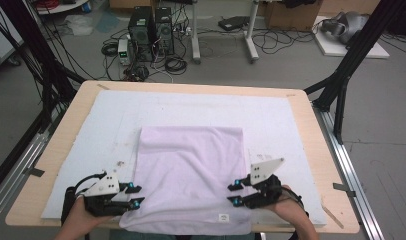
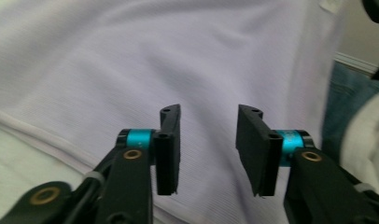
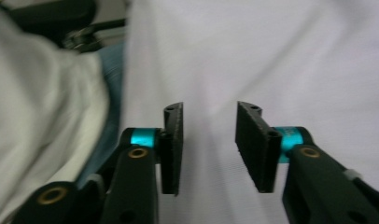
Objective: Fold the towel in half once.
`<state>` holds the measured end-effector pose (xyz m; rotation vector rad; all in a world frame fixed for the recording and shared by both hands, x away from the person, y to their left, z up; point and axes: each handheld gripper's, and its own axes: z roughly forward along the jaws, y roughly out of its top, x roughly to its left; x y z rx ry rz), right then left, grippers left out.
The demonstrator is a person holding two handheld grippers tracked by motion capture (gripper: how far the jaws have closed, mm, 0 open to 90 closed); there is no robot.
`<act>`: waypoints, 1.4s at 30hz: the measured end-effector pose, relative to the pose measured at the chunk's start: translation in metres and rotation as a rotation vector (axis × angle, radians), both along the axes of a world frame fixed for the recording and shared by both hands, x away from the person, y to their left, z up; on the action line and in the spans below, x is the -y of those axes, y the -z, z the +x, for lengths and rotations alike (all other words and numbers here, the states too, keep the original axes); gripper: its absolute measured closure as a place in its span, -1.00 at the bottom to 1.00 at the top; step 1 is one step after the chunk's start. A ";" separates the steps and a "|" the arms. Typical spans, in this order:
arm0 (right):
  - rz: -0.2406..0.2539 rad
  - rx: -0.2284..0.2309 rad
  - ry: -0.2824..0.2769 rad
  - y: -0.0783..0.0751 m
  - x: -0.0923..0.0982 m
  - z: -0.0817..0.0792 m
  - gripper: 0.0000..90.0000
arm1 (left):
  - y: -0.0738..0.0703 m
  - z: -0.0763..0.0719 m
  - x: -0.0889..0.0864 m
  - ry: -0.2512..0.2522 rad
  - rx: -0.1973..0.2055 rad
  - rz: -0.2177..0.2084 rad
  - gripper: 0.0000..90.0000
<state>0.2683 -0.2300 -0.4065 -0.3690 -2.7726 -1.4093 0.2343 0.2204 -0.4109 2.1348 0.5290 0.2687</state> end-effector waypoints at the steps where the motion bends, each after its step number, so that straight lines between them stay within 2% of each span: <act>1: 0.004 0.014 0.037 -0.003 0.001 0.008 0.28 | -0.004 0.009 0.001 -0.026 0.018 -0.003 0.29; 3: -0.002 0.041 0.119 -0.007 0.004 0.027 0.26 | -0.007 0.026 0.001 -0.076 0.028 -0.023 0.26; 7: -0.056 0.055 0.228 -0.008 0.008 0.060 0.20 | -0.012 0.069 0.000 -0.209 0.052 -0.039 0.19; 8: -0.056 0.061 0.250 -0.008 0.009 0.069 0.16 | -0.012 0.084 0.000 -0.238 0.049 -0.030 0.20; 9: -0.056 0.058 0.273 -0.010 0.010 0.081 0.14 | -0.010 0.093 0.000 -0.256 0.038 -0.039 0.26; 10: -0.059 0.074 0.285 -0.010 0.011 0.088 0.13 | -0.008 0.108 -0.002 -0.286 0.012 -0.059 0.28; 11: -0.068 0.087 0.315 -0.011 0.011 0.099 0.11 | -0.006 0.119 -0.003 -0.320 0.003 -0.061 0.28; 12: -0.082 0.085 0.337 -0.010 0.012 0.109 0.08 | -0.004 0.130 -0.003 -0.353 0.008 -0.034 0.28; 14: -0.113 0.078 0.375 -0.006 0.014 0.128 0.04 | 0.000 0.149 -0.004 -0.402 -0.006 -0.029 0.28; 15: -0.124 0.065 0.390 -0.003 0.014 0.137 0.02 | 0.001 0.153 -0.004 -0.415 -0.013 -0.024 0.25; 16: -0.130 0.055 0.396 -0.001 0.014 0.141 0.01 | 0.003 0.164 -0.004 -0.444 -0.020 -0.009 0.20; 18: -0.168 0.042 0.421 0.006 0.013 0.158 -0.03 | 0.008 0.181 -0.004 -0.481 -0.054 -0.027 0.12; 20: -0.175 0.030 0.452 0.013 0.013 0.169 -0.05 | 0.014 0.193 -0.001 -0.510 -0.086 -0.005 -0.01; 22: -0.201 0.015 0.467 0.021 0.013 0.177 -0.06 | 0.022 0.201 -0.001 -0.542 -0.114 -0.017 -0.07; 24: -0.223 -0.014 0.477 0.027 0.011 0.182 -0.07 | 0.031 0.206 -0.002 -0.553 -0.161 -0.014 -0.08; 25: -0.228 -0.023 0.474 0.030 0.011 0.183 -0.07 | 0.035 0.207 -0.003 -0.552 -0.167 -0.018 -0.07; 26: -0.218 -0.022 0.477 0.031 0.010 0.184 -0.01 | 0.034 0.206 -0.003 -0.561 -0.159 -0.014 -0.05; 27: -0.208 -0.031 0.480 0.030 0.010 0.184 0.15 | 0.034 0.206 -0.003 -0.560 -0.148 -0.001 0.06; 28: -0.199 -0.047 0.468 0.030 0.011 0.184 0.38 | 0.033 0.206 -0.004 -0.526 -0.151 -0.009 0.29; 29: -0.192 -0.061 0.445 0.029 0.010 0.184 0.58 | 0.033 0.206 -0.005 -0.524 -0.155 -0.006 0.63; 30: -0.197 -0.055 0.436 0.029 0.008 0.184 0.76 | 0.032 0.206 -0.005 -0.531 -0.144 -0.017 0.73; 31: -0.200 -0.030 0.426 0.027 0.005 0.184 0.80 | 0.031 0.207 -0.005 -0.529 -0.131 -0.021 0.91; 34: -0.204 -0.003 0.438 0.019 0.000 0.185 0.83 | 0.023 0.213 -0.002 -0.531 -0.106 0.032 0.94; 35: -0.200 0.025 0.444 0.015 0.000 0.185 0.84 | 0.017 0.215 -0.001 -0.538 -0.082 0.033 0.94; 37: -0.150 0.032 0.473 0.007 0.004 0.186 0.84 | 0.002 0.220 0.001 -0.548 -0.037 0.019 0.94; 39: -0.160 0.043 0.488 -0.003 0.006 0.188 0.84 | -0.017 0.225 0.005 -0.560 0.035 0.029 0.94; 42: -0.120 0.079 0.530 -0.026 0.010 0.194 0.84 | -0.049 0.238 0.010 -0.577 0.129 0.001 0.94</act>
